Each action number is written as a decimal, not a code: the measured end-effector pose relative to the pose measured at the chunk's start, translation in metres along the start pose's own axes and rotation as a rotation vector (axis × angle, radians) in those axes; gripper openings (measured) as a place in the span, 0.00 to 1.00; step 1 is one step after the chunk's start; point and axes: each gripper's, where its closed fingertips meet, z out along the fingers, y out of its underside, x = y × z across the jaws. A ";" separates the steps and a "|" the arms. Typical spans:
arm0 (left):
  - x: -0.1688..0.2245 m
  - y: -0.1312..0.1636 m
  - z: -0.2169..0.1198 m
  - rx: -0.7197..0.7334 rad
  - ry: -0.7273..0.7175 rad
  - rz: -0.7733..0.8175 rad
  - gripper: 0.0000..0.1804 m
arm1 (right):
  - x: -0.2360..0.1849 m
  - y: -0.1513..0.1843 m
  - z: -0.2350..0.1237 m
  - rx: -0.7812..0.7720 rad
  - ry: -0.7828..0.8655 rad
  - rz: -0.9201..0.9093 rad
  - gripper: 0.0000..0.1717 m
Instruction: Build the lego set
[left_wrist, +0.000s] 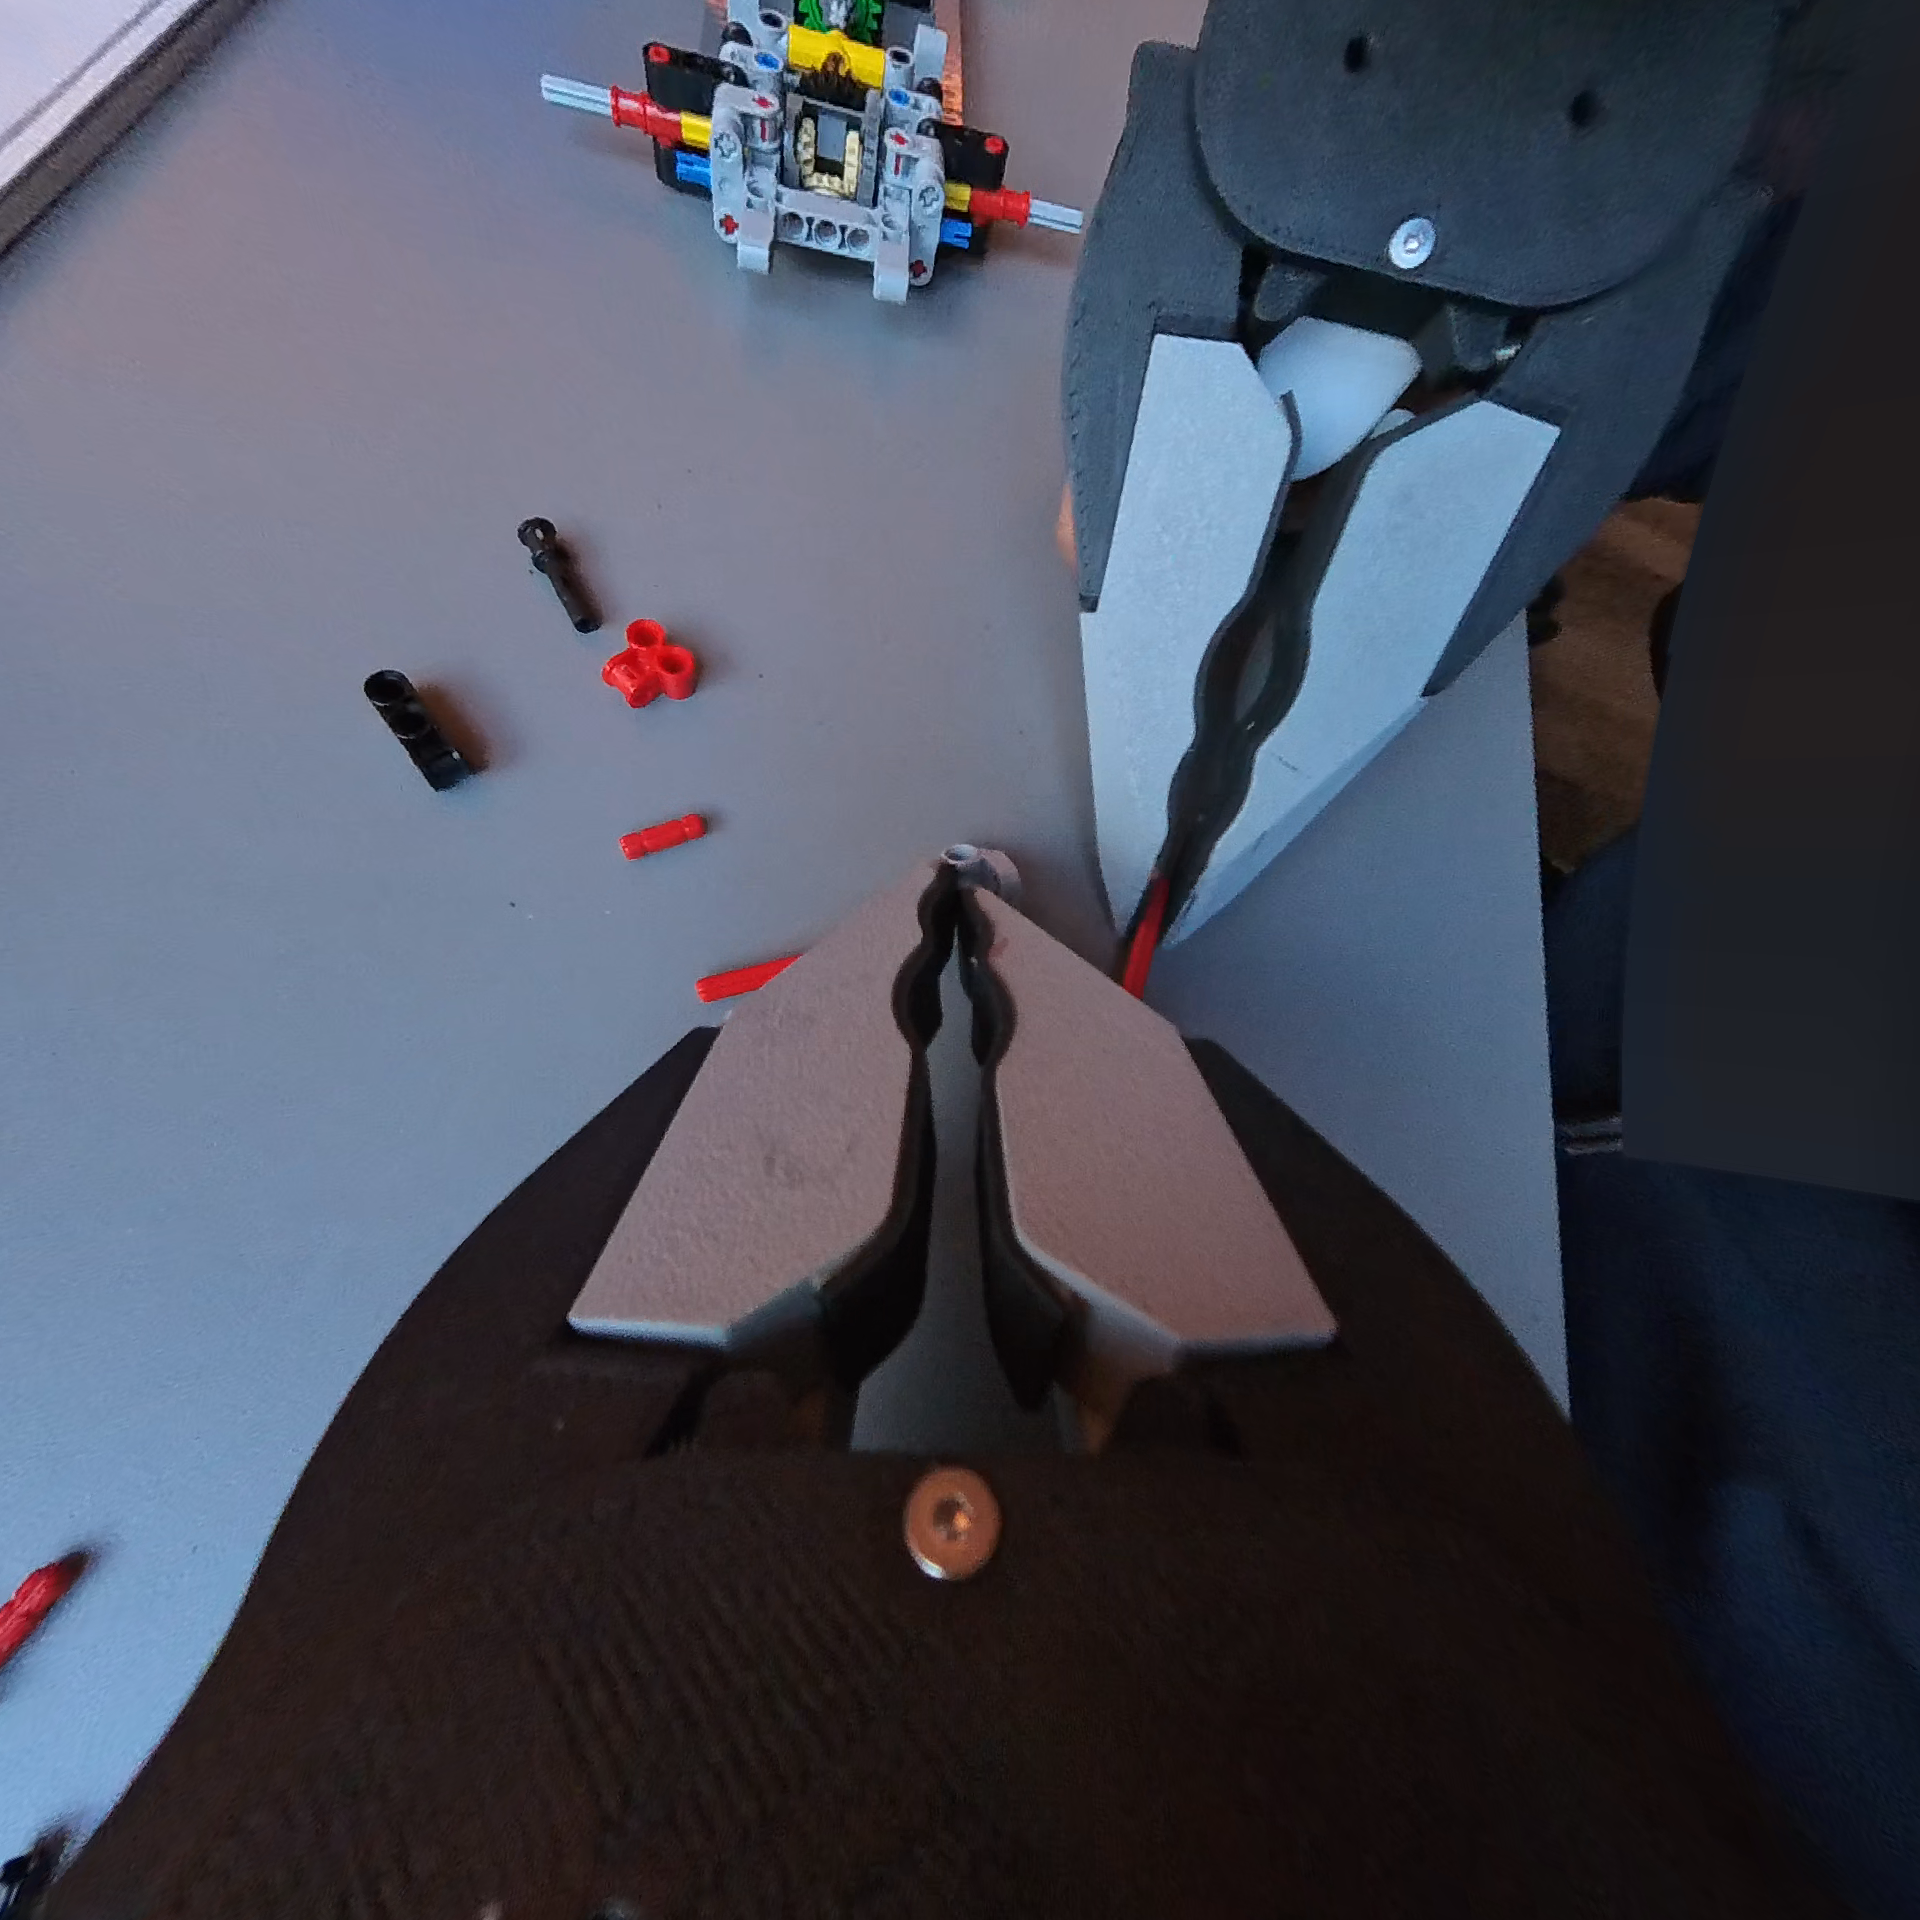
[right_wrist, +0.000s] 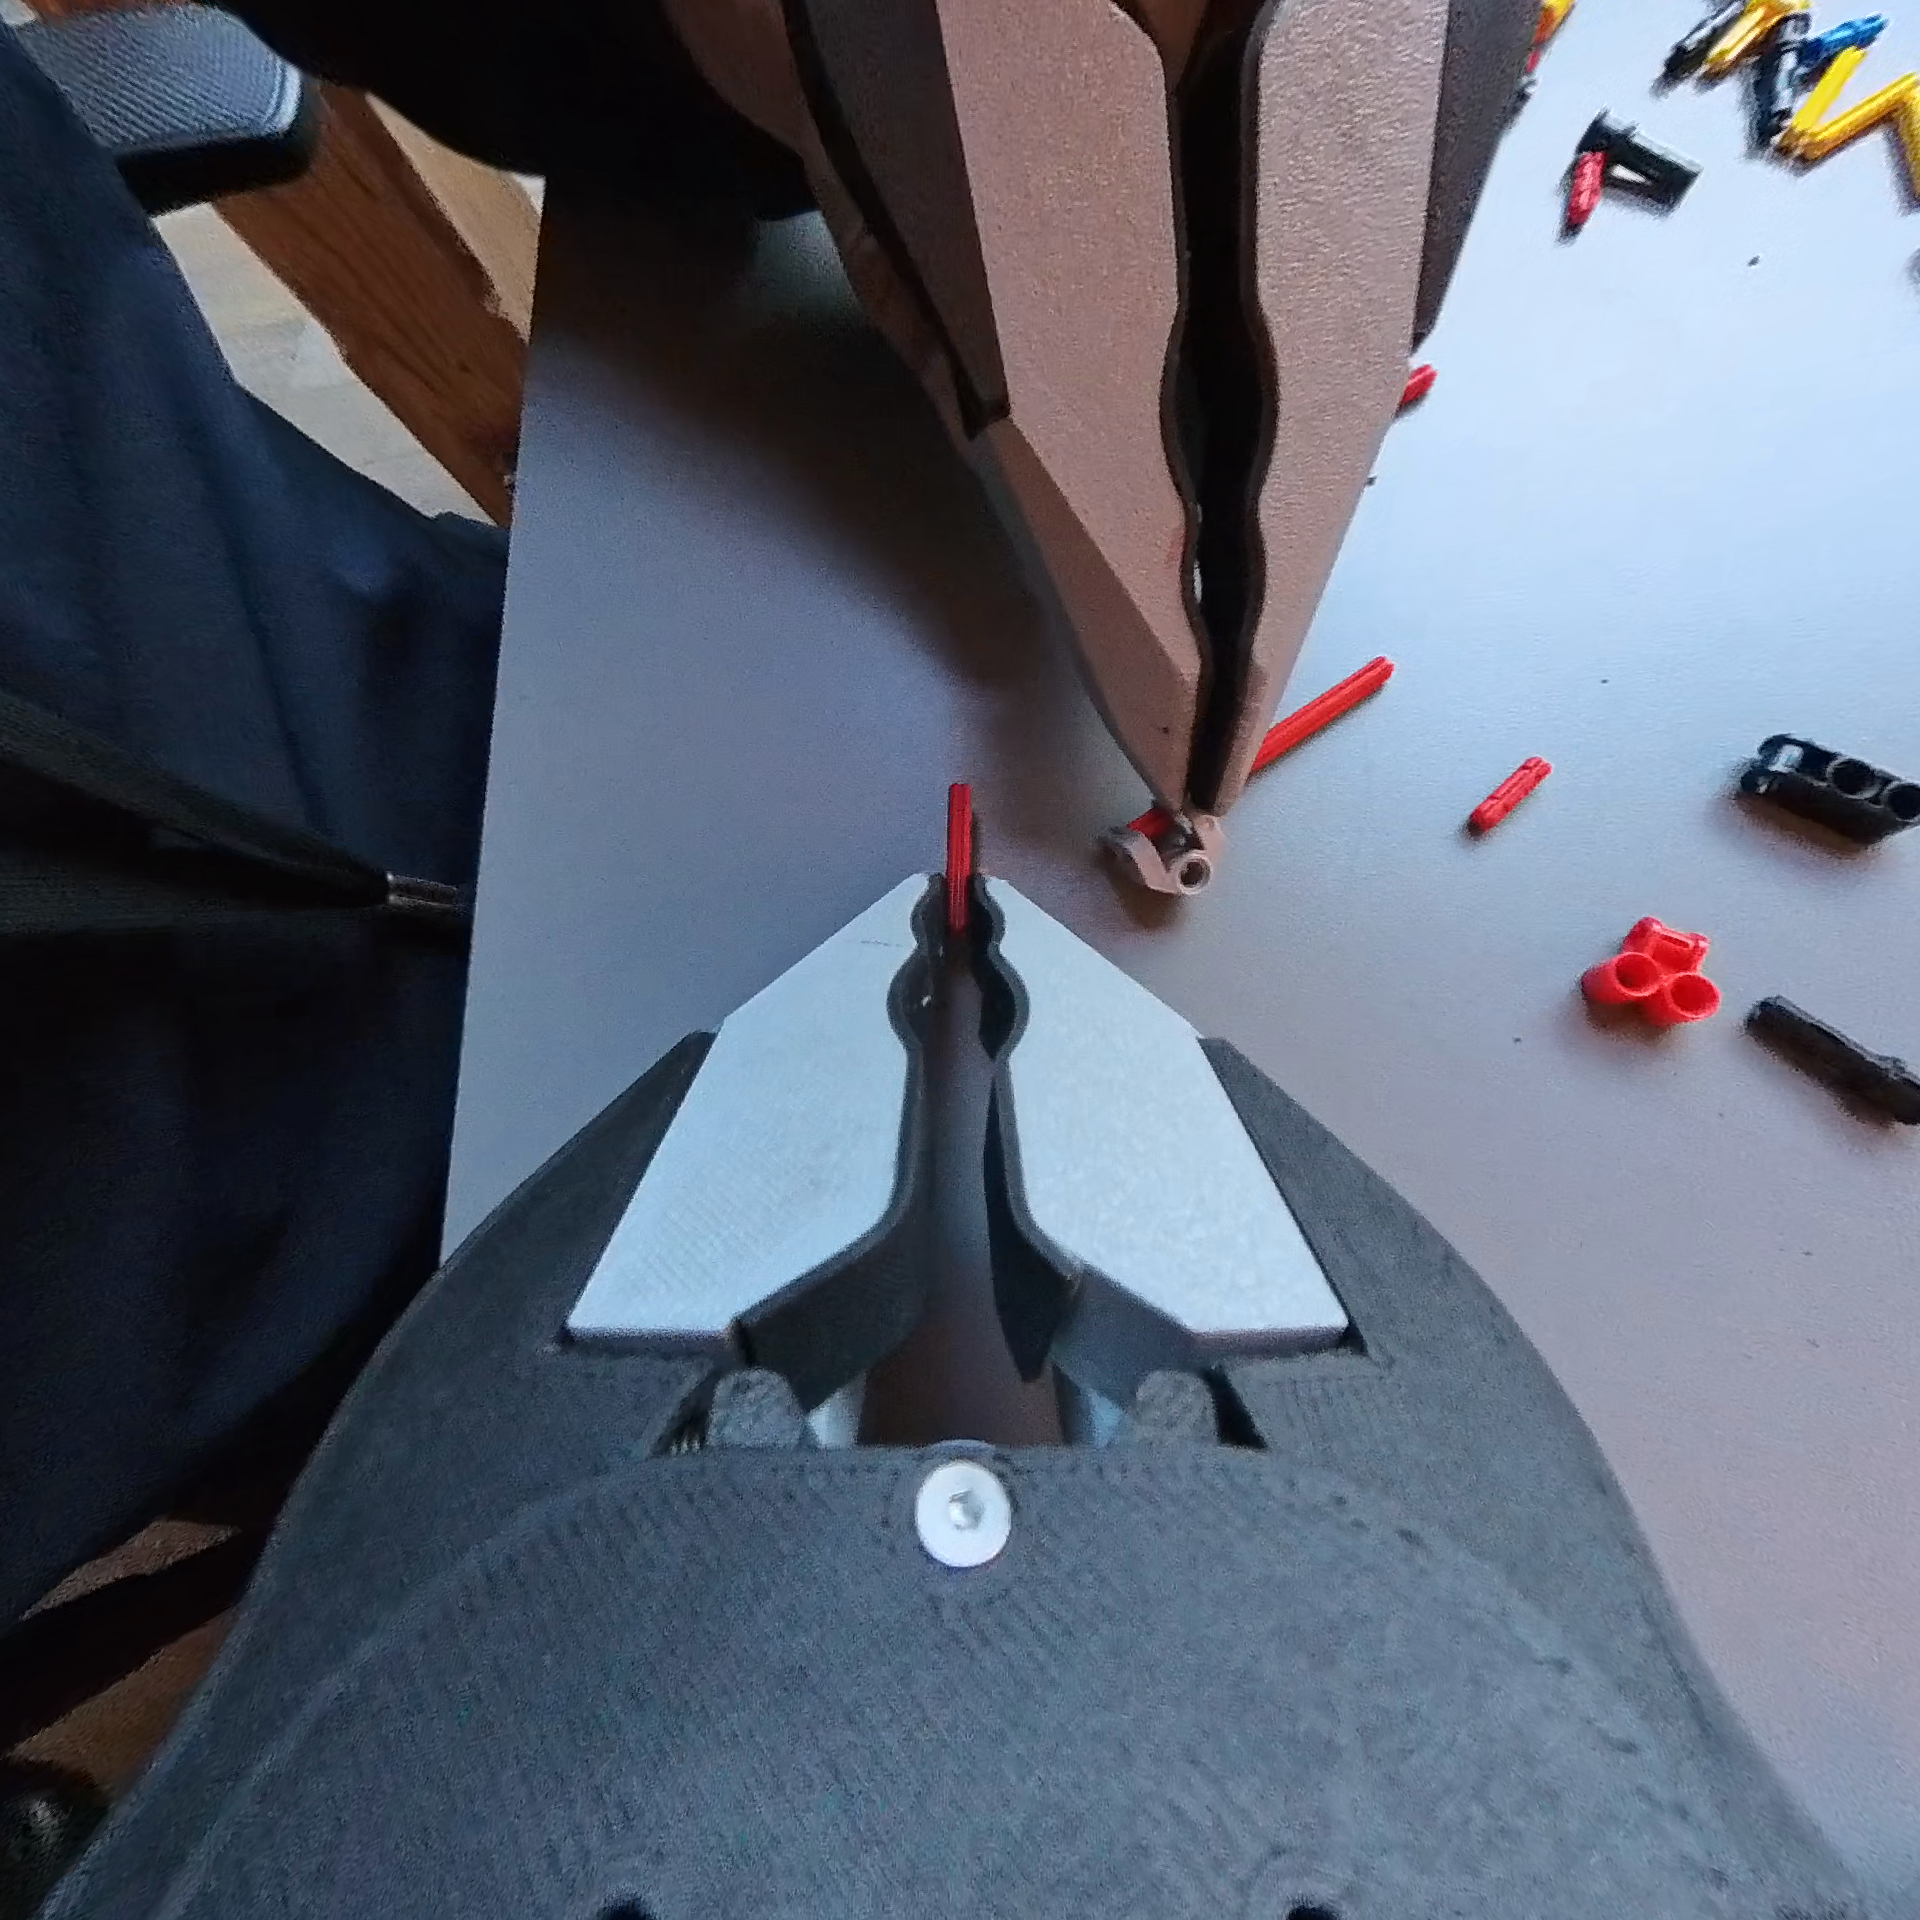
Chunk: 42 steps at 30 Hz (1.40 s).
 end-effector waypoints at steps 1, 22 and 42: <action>0.000 0.000 0.000 0.003 -0.009 0.009 0.00 | 0.002 -0.001 -0.001 0.009 0.019 -0.002 0.00; 0.007 0.009 0.006 -0.372 0.270 0.557 0.15 | 0.005 0.017 -0.025 0.059 0.159 0.133 0.00; 0.018 -0.004 0.002 -0.164 -0.049 0.103 0.20 | 0.021 0.019 -0.025 0.051 0.176 0.216 0.00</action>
